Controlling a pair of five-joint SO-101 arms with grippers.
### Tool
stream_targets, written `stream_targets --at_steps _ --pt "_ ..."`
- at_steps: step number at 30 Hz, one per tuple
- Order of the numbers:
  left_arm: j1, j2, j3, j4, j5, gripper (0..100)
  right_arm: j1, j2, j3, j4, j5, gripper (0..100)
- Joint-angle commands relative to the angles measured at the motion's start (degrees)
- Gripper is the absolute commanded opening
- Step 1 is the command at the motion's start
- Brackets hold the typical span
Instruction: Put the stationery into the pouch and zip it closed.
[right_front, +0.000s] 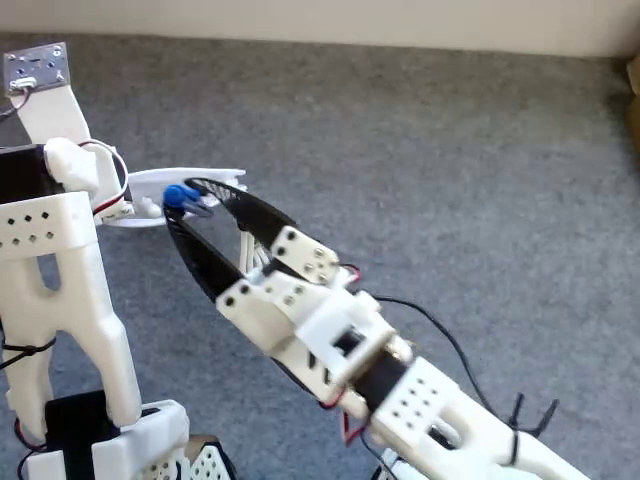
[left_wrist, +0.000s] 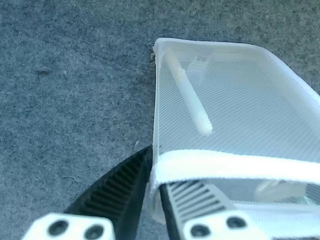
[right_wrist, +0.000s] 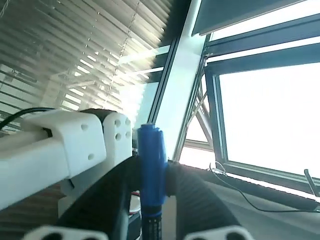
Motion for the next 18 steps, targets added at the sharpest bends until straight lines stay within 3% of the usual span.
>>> stream_targets --at_steps 1,12,18 --pt "1.01 -0.22 0.04 0.0 0.53 0 -0.13 5.85 -4.18 -5.67 0.62 0.5" --pt "1.01 -0.22 0.04 -0.09 0.53 0 3.38 19.47 -6.29 -16.4 0.7 0.5" --pt "1.01 -0.22 0.04 -0.09 0.53 0 2.15 20.35 -13.76 -16.92 0.7 0.5"
